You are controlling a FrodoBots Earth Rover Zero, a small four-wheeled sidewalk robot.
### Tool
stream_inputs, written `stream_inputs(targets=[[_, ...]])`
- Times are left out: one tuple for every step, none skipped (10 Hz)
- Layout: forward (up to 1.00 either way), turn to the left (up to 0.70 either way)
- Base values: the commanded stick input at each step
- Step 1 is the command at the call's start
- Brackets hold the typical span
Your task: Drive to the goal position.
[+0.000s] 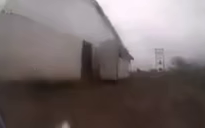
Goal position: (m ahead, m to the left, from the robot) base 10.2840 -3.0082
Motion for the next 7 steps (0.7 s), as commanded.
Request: stream_inputs(targets=[[0.70,0.00],[0.70,0.00],[0.70,0.00],[0.70,0.00],[0.70,0.00],[0.70,0.00],[0.70,0.00]])
